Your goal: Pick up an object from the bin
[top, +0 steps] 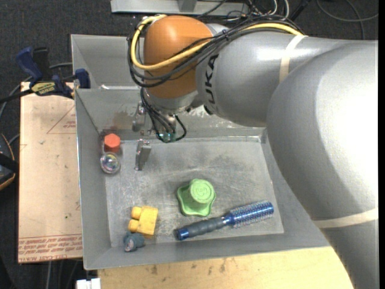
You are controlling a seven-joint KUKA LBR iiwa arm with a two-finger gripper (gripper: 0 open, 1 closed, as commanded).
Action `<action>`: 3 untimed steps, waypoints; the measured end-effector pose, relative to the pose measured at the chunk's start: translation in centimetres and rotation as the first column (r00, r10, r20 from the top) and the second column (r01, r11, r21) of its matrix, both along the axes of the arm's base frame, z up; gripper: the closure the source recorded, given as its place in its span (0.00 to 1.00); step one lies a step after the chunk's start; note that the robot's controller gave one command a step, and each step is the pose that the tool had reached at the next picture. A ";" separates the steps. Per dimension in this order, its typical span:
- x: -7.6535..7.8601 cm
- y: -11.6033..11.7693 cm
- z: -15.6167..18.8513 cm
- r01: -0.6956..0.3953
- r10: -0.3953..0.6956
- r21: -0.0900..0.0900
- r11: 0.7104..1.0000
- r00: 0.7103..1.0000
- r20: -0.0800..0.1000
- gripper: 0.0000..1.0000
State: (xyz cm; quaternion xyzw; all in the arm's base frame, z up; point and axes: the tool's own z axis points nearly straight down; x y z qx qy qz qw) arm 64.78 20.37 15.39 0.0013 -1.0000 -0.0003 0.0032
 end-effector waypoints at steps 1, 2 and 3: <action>-9.2 -12.6 -7.9 -0.156 0.156 0.002 0.988 0.988 0.013 0.00; -12.9 -20.3 -7.7 -0.272 0.272 -0.001 0.962 0.962 0.039 0.00; -11.9 -17.9 -3.0 -0.214 0.214 0.001 0.977 0.977 0.014 0.00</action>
Offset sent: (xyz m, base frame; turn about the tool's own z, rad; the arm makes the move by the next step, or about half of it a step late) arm -0.0933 -0.1244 -0.0805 -0.1622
